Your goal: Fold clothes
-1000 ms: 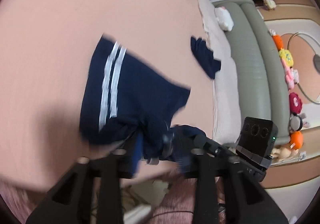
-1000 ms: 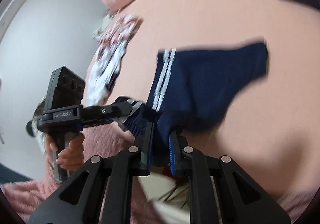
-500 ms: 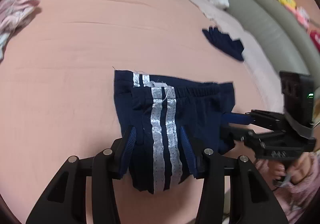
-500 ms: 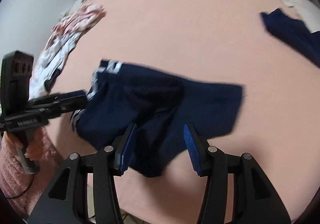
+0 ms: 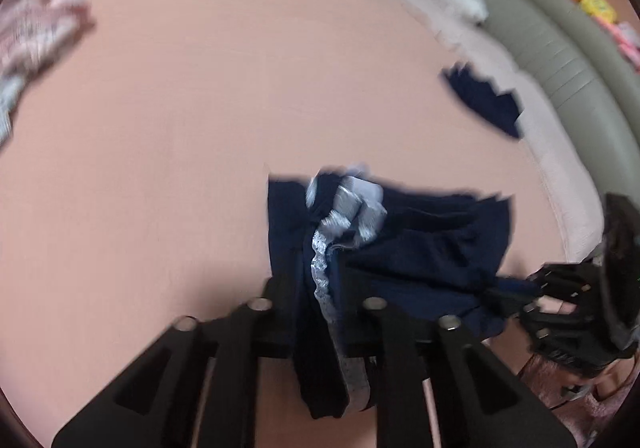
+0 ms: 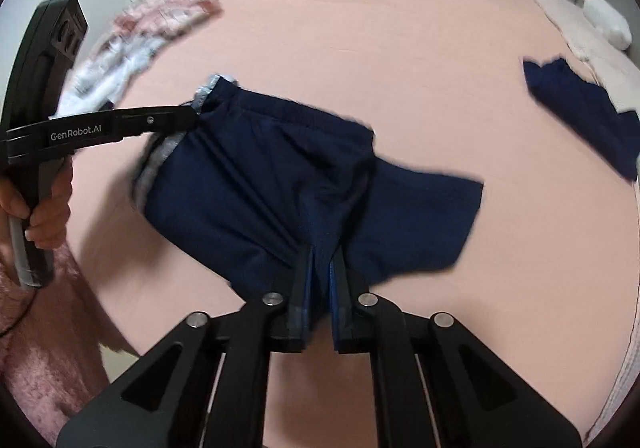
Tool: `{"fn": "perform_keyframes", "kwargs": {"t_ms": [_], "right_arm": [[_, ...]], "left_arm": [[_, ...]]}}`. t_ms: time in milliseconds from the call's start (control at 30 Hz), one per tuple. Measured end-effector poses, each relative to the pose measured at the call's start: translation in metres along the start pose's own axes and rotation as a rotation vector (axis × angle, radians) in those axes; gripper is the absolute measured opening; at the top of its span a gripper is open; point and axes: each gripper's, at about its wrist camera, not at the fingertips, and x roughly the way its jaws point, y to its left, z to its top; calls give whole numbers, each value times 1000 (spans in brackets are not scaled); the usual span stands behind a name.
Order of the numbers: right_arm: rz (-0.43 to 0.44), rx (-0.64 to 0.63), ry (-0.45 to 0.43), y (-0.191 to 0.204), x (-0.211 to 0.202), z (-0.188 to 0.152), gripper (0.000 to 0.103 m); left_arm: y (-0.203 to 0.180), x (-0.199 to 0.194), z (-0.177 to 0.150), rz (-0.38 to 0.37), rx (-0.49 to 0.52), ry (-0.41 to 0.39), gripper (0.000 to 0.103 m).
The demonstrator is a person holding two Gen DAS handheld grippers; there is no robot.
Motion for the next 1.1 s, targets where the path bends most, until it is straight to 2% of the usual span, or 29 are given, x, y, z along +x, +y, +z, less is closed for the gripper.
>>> {"fn": "perform_keyframes", "kwargs": {"t_ms": [33, 67, 133, 200, 267, 300, 400, 467, 500, 533, 633, 733, 833, 900, 967, 1000, 1033, 1100], "right_arm": [[27, 29, -6, -5, -3, -1, 17], [53, 55, -15, -9, -8, -1, 24], [68, 81, -70, -14, -26, 1, 25], [62, 92, -166, -16, -46, 4, 25], [28, 119, -263, -16, -59, 8, 25], [7, 120, -293, -11, -58, 12, 25], [9, 26, -173, 12, -16, 28, 25], [-27, -35, -93, 24, 13, 35, 23], [-85, -61, -87, 27, 24, 37, 20], [-118, -60, -105, 25, 26, 39, 20], [-159, 111, -178, -3, 10, 48, 22], [-74, 201, -237, -20, -8, 49, 24], [-40, 88, -238, -14, -23, 39, 26], [-35, -8, -196, 6, -13, 39, 28], [-141, -66, -126, 15, 11, 36, 26], [-188, -62, -110, 13, 21, 36, 25], [-204, -38, -119, 7, 24, 35, 25], [-175, 79, -154, -16, 15, 37, 27]], "left_arm": [[0, -10, -1, -7, -3, -34, 19], [0, -21, -3, -14, -7, -67, 22], [-2, -41, -5, -7, -1, -157, 30], [-8, -61, -6, 35, 19, -276, 30], [-18, -68, -8, 16, 90, -328, 30], [-22, -58, -8, 4, 115, -289, 30], [-36, -28, -10, -23, 187, -167, 30], [-33, -2, -11, 63, 202, -86, 30], [-26, 1, -10, 66, 176, -83, 29], [-18, -1, -6, 34, 130, -99, 29], [7, -20, 3, -23, 2, -170, 30], [11, -27, 3, -68, -3, -196, 35], [-3, -25, 3, -91, 53, -184, 35], [-7, -17, 0, -21, 95, -144, 35], [-9, -9, -2, 47, 130, -106, 34], [-2, -8, 0, 63, 114, -101, 28], [2, -10, 3, 49, 87, -108, 27], [12, -25, 5, 38, 31, -147, 29]]}}
